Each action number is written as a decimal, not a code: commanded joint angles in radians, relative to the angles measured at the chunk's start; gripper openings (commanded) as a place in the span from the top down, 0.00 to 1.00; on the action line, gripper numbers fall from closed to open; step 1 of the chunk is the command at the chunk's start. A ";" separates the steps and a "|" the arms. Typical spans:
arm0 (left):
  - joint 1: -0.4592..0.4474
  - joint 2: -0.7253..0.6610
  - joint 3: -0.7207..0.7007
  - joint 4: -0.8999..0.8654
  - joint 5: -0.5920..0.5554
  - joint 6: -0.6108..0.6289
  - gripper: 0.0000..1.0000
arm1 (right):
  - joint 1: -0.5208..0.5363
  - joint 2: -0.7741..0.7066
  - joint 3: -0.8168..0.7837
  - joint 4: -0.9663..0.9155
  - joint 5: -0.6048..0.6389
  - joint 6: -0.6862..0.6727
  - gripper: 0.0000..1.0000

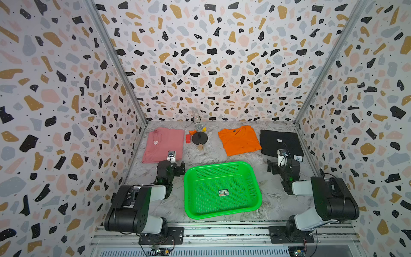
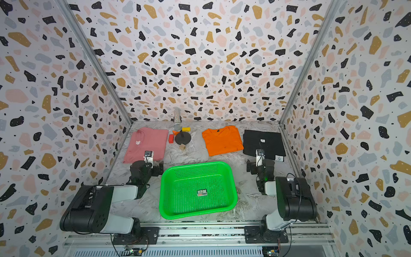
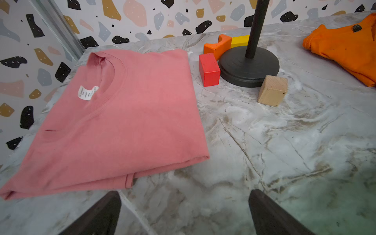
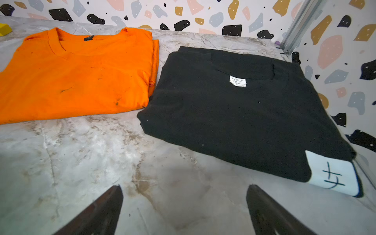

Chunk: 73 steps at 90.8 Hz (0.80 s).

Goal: Put the folded t-shirts into the basket
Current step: Adjust the bin at the center of the board.

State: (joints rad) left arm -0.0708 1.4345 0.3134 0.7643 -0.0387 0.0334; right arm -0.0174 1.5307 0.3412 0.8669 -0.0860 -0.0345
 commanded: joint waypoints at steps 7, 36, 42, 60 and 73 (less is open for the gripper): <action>-0.006 -0.020 0.019 0.037 -0.006 -0.003 0.00 | 0.004 -0.018 0.012 0.015 -0.006 0.005 0.00; -0.006 -0.018 0.019 0.039 -0.006 -0.003 0.00 | 0.004 -0.017 0.012 0.015 -0.006 0.005 0.00; -0.006 -0.017 0.019 0.042 -0.005 -0.005 0.00 | 0.004 -0.018 0.012 0.014 -0.006 0.004 0.00; -0.005 -0.020 0.021 0.034 -0.003 -0.002 0.00 | 0.004 -0.020 0.009 0.019 0.001 0.007 0.00; 0.025 -0.062 0.063 -0.069 -0.010 -0.046 0.00 | 0.004 -0.189 0.091 -0.275 0.119 0.060 0.00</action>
State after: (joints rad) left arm -0.0711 1.4296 0.3191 0.7502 -0.0422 0.0288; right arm -0.0174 1.4990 0.3454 0.8158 -0.0479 -0.0185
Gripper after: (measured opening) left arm 0.998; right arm 0.997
